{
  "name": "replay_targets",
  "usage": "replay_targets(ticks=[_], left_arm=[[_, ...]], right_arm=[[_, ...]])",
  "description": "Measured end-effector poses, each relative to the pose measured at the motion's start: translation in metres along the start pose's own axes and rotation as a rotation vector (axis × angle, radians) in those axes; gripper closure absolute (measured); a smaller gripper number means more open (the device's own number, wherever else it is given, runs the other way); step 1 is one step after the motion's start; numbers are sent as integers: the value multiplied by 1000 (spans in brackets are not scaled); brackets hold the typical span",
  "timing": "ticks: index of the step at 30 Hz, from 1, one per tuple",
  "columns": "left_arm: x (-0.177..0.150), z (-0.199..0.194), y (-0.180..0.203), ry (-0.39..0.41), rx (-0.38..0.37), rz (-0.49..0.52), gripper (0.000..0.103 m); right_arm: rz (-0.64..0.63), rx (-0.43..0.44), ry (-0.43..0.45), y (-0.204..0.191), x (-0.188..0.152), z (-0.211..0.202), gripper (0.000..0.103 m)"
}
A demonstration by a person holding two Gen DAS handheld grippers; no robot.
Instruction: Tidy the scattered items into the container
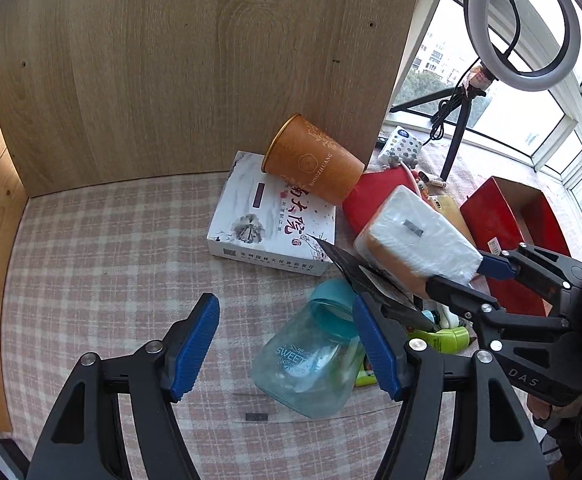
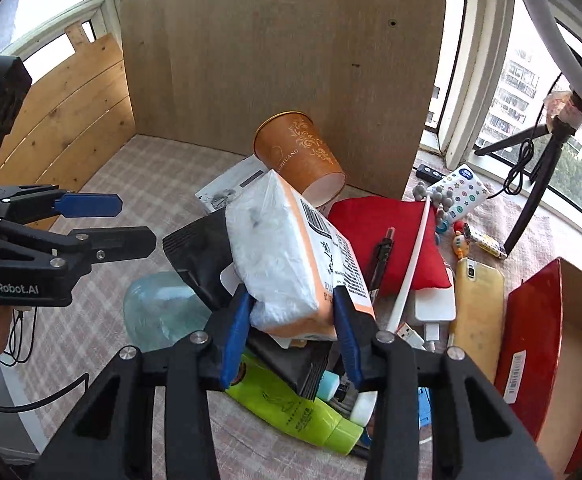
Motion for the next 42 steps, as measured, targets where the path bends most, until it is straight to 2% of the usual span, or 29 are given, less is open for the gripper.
replay_targets(ticks=[3, 6, 9, 13, 16, 20, 22, 26, 31, 34, 37, 38, 40, 42], left_arm=[[1, 1, 11, -7, -38, 2, 35], [1, 9, 20, -29, -28, 32, 34], [-1, 21, 23, -51, -16, 36, 34], [-3, 36, 26, -81, -1, 38, 36], [-5, 47, 28, -103, 11, 40, 40], [-6, 35, 22, -87, -22, 23, 40], [-5, 26, 14, -70, -27, 6, 40], [-2, 8, -5, -24, -20, -28, 40], [-6, -10, -31, 8, -15, -62, 40], [-11, -14, -48, 13, -3, -83, 40], [-17, -12, -60, 12, -3, -115, 40], [-18, -11, -64, 11, -2, -124, 40], [-21, -11, -66, 9, 0, -131, 40], [-23, -10, -69, 8, 3, -136, 40]], right_arm=[[52, 22, 34, 9, -24, -36, 65], [75, 98, 47, 4, -52, -74, 65], [17, 167, 1, -22, -83, -92, 65], [-39, 165, -72, -41, -110, -92, 55], [29, 179, -33, -35, -107, -101, 51], [145, 171, 41, -10, -80, -106, 50], [154, 150, 68, 2, -60, -98, 50], [49, 44, 29, 2, -27, -52, 49], [-129, 31, -134, -31, -20, 33, 48], [-227, -23, -215, -41, -20, 70, 48], [-277, -80, -257, -39, -21, 91, 48], [-282, -97, -266, -37, -22, 95, 52], [-257, -77, -268, -33, -21, 97, 70], [-218, -51, -241, -27, -16, 90, 75]])
Point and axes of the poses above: each gripper's, at about its wrist camera, not at the fingertips, and z roughly the way its jaws point, y to its right, x to its top, the point moved 9 cm from there along z, roughly the way its jaws point, and after that the axes turned 4 degrees about -z, right-handed, at the moved point
